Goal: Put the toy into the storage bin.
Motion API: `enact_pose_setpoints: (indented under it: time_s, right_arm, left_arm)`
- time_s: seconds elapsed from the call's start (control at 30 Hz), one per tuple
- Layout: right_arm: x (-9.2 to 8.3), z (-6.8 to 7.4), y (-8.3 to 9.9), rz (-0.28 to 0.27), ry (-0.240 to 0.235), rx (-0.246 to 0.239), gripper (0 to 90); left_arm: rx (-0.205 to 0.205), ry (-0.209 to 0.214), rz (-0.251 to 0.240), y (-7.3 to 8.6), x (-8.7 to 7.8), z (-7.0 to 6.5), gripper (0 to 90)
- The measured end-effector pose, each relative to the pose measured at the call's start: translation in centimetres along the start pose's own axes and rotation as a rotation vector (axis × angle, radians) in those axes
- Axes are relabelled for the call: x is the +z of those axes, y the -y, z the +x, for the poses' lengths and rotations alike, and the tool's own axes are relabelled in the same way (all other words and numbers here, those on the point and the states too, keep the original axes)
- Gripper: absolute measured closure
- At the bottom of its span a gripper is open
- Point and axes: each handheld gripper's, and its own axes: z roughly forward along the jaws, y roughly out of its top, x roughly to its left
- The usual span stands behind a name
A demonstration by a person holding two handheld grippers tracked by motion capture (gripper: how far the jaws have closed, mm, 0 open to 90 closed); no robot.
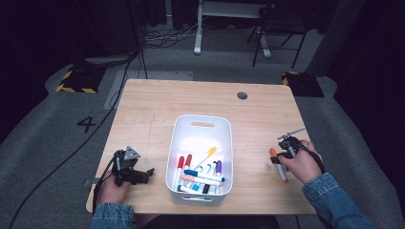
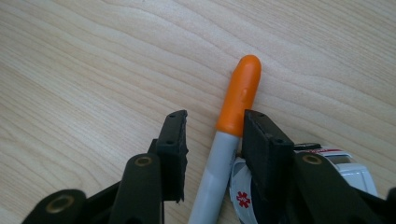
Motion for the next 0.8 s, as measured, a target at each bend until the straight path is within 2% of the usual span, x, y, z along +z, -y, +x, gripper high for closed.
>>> enact_pose_setpoints:
  time_s: [0.1,0.27,0.37,0.57,0.8]
  right_arm:
    - [0.3,0.3,0.1,0.01,-0.004,0.013,63.3]
    - [0.9,0.8,0.3,0.033,-0.021,-0.006,71.2]
    - [1.2,1.1,0.2,0.043,-0.006,-0.016,76.1]
    - [1.2,1.7,0.0,0.06,0.023,-0.027,77.2]
    - [1.2,1.7,0.0,0.065,0.019,-0.023,77.4]
  left_arm:
    - [0.0,0.0,0.0,0.0,0.0,0.0,0.0]
    - [0.0,0.0,0.0,0.0,0.0,0.0,0.0]
    - [0.0,0.0,0.0,0.0,0.0,0.0,0.0]
    - [0.0,0.0,0.0,0.0,0.0,0.0,0.0]
    - [0.0,0.0,0.0,0.0,0.0,0.0,0.0]
